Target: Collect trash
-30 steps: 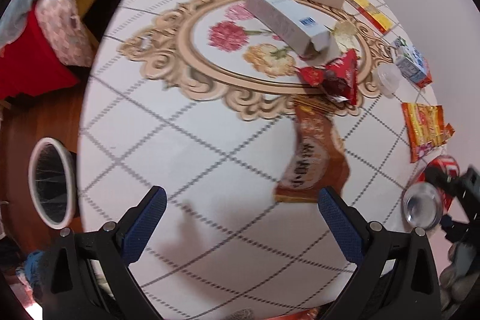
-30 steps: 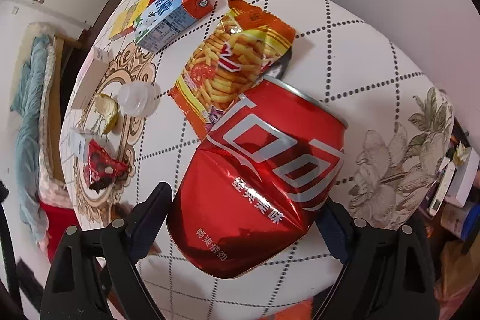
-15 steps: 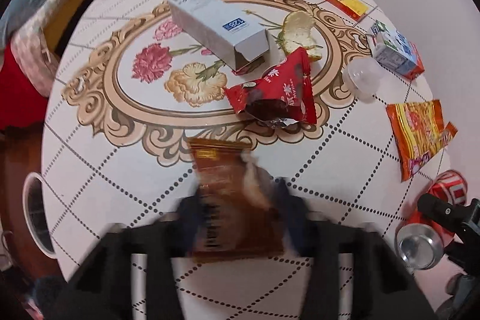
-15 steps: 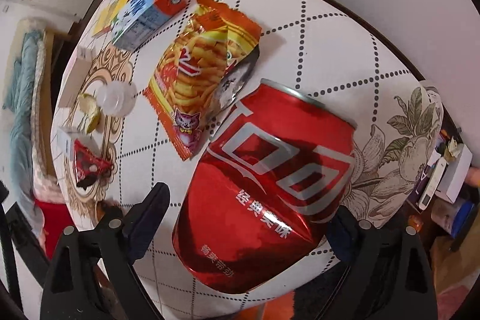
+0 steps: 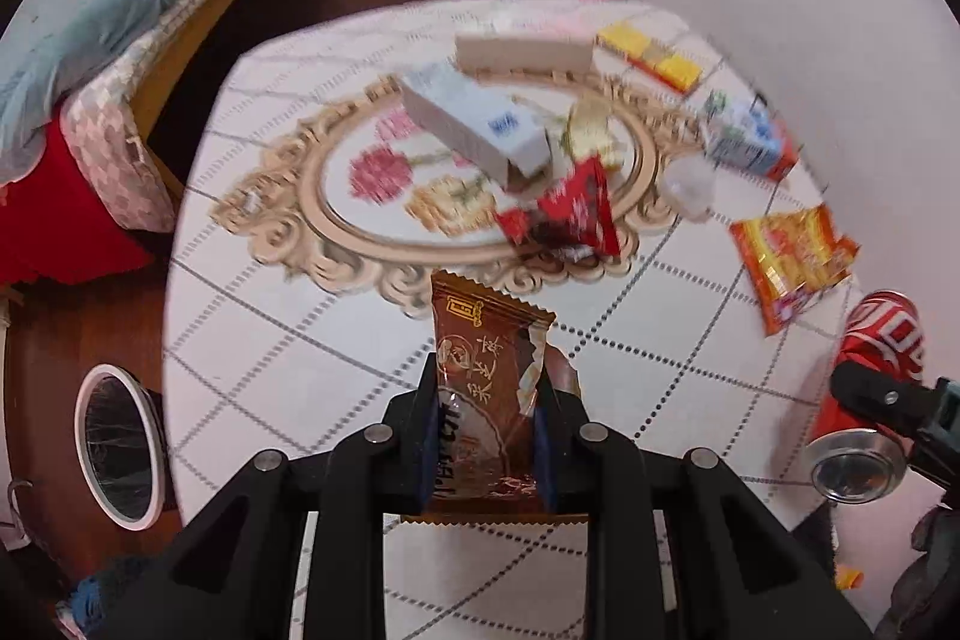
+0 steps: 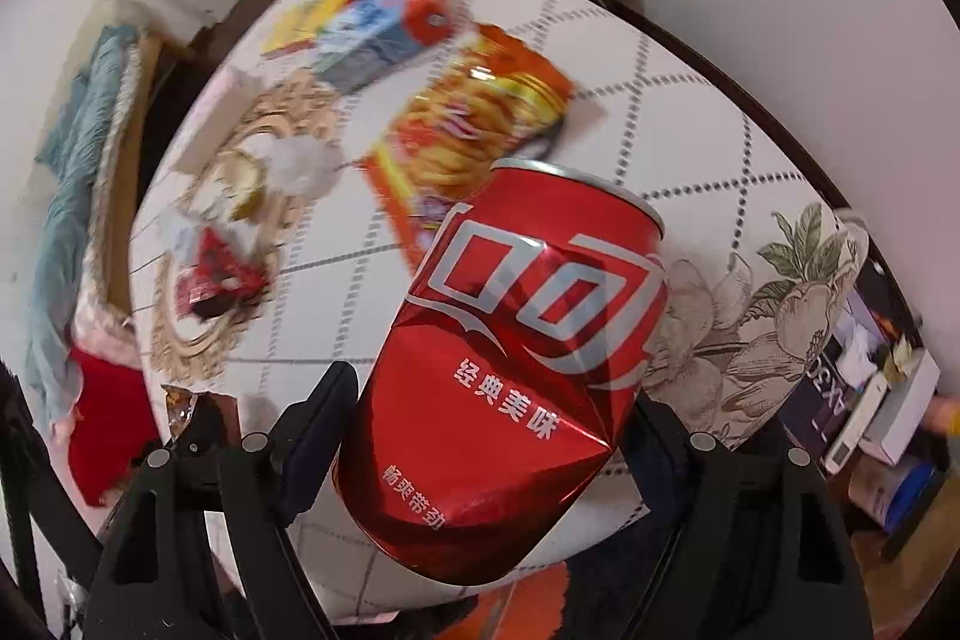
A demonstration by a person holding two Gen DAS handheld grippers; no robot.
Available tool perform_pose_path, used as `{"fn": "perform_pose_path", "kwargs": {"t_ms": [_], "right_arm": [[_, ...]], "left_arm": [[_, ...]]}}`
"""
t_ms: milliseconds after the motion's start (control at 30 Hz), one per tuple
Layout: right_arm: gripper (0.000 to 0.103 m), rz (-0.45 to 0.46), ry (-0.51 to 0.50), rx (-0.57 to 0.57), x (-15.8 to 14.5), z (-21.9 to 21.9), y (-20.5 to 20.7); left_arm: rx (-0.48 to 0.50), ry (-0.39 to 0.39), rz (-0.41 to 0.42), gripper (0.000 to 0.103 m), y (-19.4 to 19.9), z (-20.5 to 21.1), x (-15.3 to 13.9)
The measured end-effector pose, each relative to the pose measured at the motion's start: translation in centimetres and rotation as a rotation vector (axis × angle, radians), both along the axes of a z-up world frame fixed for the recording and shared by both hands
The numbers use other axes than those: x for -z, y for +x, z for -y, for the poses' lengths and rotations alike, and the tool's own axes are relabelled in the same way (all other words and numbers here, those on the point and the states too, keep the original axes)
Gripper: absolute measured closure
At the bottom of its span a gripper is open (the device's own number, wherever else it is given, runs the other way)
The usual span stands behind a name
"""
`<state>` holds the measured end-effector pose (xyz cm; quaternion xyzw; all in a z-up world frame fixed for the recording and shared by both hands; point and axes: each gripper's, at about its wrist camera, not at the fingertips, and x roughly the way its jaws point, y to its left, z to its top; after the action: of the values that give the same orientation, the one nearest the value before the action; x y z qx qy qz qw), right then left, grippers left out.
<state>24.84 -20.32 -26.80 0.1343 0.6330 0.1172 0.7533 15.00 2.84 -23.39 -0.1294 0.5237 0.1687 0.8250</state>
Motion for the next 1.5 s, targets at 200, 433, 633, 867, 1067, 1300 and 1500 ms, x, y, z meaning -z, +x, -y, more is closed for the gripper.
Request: {"fn": "perform_pose_path", "kwargs": {"t_ms": [200,433,633,867,1067,1300,1500], "right_arm": [[0.021,0.09,0.049,-0.117,-4.4,-2.7,-1.4],[0.028,0.172,0.13,-0.333,-9.5,-10.6,-4.0],[0.057,0.2,0.105,-0.553,-10.1,-21.2,-7.3],[0.072,0.102,-0.055,-0.514,-2.7,-26.6,-7.4],[0.023,0.1,0.102,-0.573,-4.8,-32.5,-9.7],[0.023,0.079,-0.009,-0.628,-2.2,-32.2,-10.8],[0.023,0.082,-0.045,-0.617,-0.4,-31.9,-11.8]], "left_arm": [[-0.041,0.026,0.122,0.082,-2.8,-3.4,-6.0],[-0.171,0.065,0.219,0.082,-8.3,-10.5,-11.5],[-0.379,0.059,0.203,0.082,-12.9,-19.2,-8.2],[-0.445,-0.032,0.08,0.082,-15.6,-22.8,0.8],[-0.593,-0.083,0.067,0.082,-21.3,-25.9,3.3],[-0.702,-0.104,0.062,0.082,-25.2,-28.0,4.5],[-0.606,-0.113,0.1,0.082,-22.5,-25.9,3.3]]}}
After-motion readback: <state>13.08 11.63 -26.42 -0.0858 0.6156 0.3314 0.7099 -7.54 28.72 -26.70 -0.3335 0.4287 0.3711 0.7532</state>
